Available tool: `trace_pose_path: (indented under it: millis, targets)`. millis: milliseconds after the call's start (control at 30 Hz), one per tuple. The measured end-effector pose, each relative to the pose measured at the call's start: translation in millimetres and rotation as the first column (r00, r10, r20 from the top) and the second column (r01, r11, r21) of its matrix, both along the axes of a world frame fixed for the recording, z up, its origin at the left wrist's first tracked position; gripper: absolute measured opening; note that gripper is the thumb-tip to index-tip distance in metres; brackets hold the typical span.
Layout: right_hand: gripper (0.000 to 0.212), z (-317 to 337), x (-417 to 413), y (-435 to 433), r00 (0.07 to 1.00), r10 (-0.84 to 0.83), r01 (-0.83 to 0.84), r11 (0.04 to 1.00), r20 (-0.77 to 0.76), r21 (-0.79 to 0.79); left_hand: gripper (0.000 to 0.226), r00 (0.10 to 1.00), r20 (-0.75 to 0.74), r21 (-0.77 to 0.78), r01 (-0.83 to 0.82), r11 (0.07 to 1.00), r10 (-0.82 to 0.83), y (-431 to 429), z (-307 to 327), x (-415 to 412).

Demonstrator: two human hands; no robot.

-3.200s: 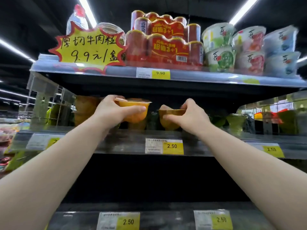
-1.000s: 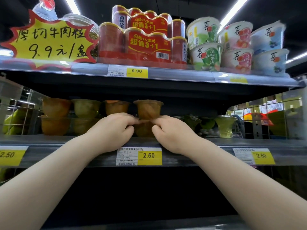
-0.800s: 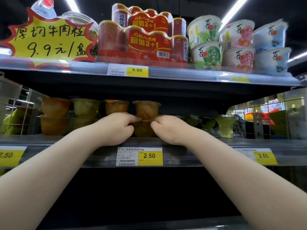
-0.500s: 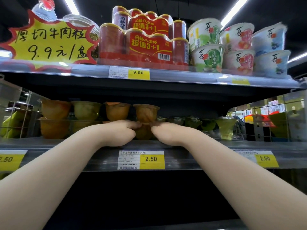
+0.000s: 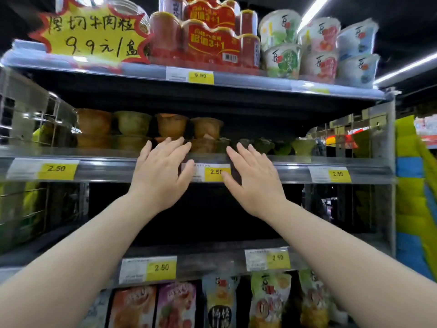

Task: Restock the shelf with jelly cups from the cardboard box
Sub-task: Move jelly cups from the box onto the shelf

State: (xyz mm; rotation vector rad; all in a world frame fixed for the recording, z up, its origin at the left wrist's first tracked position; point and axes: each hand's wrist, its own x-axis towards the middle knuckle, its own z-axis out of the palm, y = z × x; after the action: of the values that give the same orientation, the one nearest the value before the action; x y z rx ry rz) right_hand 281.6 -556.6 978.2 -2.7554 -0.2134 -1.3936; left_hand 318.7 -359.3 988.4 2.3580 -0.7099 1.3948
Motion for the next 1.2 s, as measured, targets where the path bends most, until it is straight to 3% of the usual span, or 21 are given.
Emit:
trace_pose_path:
  millis: [67, 267, 633, 1000, 1200]
  targets:
    - [0.064, -13, -16, 3, 0.999, 0.015, -0.014, 0.999, -0.038, 0.043, 0.056, 0.998, -0.047, 0.021, -0.045, 0.999, 0.046, 10, -23, -14]
    - [0.076, -54, -67, 18, 0.992, 0.069, -0.061, 0.995, -0.109, 0.08, 0.074, 0.952, -0.218, 0.11, -0.194, 0.975, 0.214, 54, -63, -71]
    - [0.079, -162, -158, 57, 0.894, 0.27, -0.224, 0.961, -0.358, 0.165, 0.076, 0.758, -0.512, 0.194, -0.356, 0.914, 0.404, 122, -180, -209]
    - [0.078, -303, -168, 144, 0.697, 0.34, -0.229, 0.94, -0.631, 0.254, 0.073, 0.555, -0.721, 0.189, -0.417, 0.889, 0.414, 213, -312, -257]
    - [0.072, -399, -167, 206, 0.544, 0.364, -0.15, 0.929, -0.756, 0.338, 0.072, 0.376, -0.849, 0.214, -0.396, 0.893, 0.37, 284, -407, -259]
